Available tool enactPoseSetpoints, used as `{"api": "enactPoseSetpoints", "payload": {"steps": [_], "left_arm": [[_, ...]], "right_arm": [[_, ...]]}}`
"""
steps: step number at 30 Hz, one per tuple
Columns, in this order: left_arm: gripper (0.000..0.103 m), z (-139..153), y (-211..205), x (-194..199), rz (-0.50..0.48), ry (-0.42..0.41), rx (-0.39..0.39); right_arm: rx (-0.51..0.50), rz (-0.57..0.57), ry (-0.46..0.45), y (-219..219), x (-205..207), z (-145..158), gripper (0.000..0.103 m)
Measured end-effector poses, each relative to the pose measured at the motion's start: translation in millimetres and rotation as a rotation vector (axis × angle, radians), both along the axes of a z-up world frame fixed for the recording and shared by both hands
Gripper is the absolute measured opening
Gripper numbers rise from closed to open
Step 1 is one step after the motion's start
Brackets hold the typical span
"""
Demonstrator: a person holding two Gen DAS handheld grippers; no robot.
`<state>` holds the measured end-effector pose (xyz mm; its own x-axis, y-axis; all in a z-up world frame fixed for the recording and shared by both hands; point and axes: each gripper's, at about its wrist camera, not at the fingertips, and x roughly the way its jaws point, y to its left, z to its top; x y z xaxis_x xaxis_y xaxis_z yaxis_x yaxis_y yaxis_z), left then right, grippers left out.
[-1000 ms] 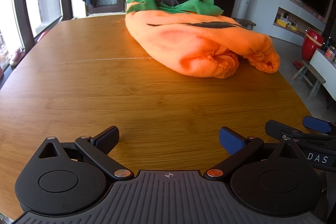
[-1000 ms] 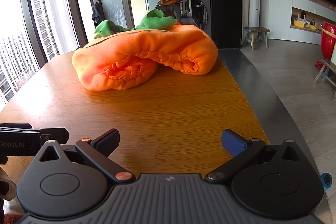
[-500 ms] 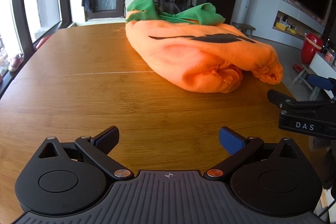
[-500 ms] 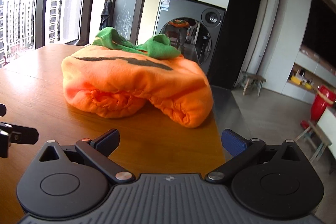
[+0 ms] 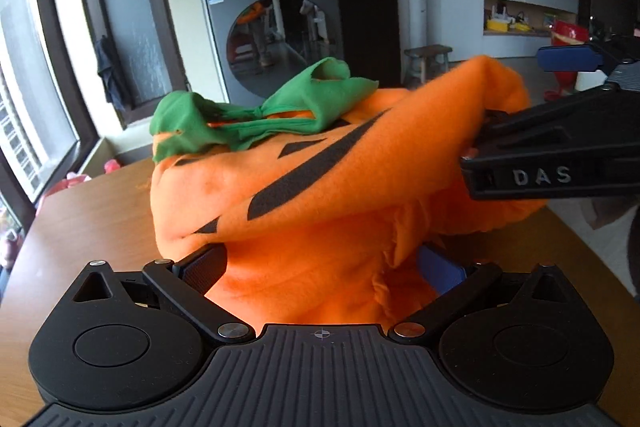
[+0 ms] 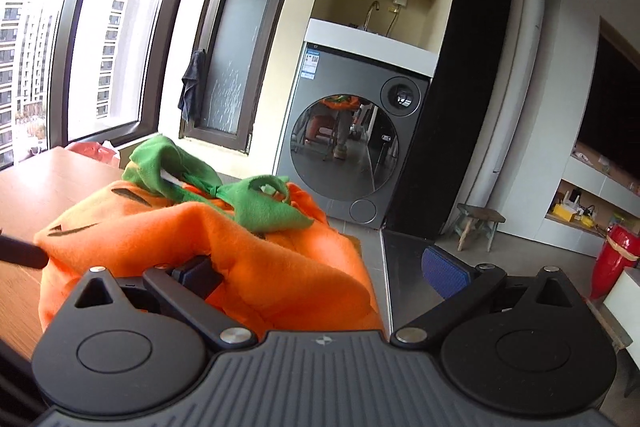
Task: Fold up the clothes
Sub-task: 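Grasp the orange costume with both grippers and lift it, shaking it open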
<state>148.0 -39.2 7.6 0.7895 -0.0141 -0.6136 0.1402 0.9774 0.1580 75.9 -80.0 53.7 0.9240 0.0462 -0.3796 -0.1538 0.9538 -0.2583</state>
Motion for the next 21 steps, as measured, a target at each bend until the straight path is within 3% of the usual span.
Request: {"api": "enactPoseSetpoints", "payload": {"steps": [1, 5, 7, 9, 12, 15, 17, 19, 21], "left_arm": [[0.103, -5.6, -2.3, 8.4, 0.013, -0.002, 0.043], [0.103, -9.6, 36.6, 14.8, 0.108, 0.0, 0.072], [0.103, -3.8, 55.0, 15.4, 0.132, -0.023, 0.124], [0.103, 10.1, 70.2, 0.8, 0.138, -0.084, 0.186], [0.103, 41.9, 88.8, -41.4, 0.15, -0.214, 0.24], [0.103, 73.7, 107.4, -83.5, 0.161, -0.344, 0.293], [0.103, 94.9, 119.8, -111.6, 0.168, -0.431, 0.328], [0.103, 116.1, 132.2, -139.7, 0.175, -0.518, 0.363], [0.103, 96.6, 128.8, -151.9, 0.13, -0.457, 0.361]], "right_arm": [[-0.014, 0.001, 0.028, 1.2, -1.0, -8.7, 0.103], [-0.13, 0.001, 0.093, 12.0, -4.6, -43.9, 0.103], [-0.207, -0.059, 0.034, 20.5, -2.3, -49.8, 0.103], [-0.218, -0.141, -0.081, 21.5, 2.2, -29.6, 0.103], [-0.125, -0.174, -0.22, 9.2, -7.5, 30.8, 0.103], [-0.179, -0.17, -0.321, 9.2, -31.5, 64.9, 0.103], [-0.176, -0.141, -0.281, 5.7, -48.6, 67.1, 0.103], [-0.124, -0.064, -0.139, 0.1, -65.9, 55.5, 0.103], [-0.081, 0.016, 0.02, -3.9, -83.6, 36.2, 0.103]]}}
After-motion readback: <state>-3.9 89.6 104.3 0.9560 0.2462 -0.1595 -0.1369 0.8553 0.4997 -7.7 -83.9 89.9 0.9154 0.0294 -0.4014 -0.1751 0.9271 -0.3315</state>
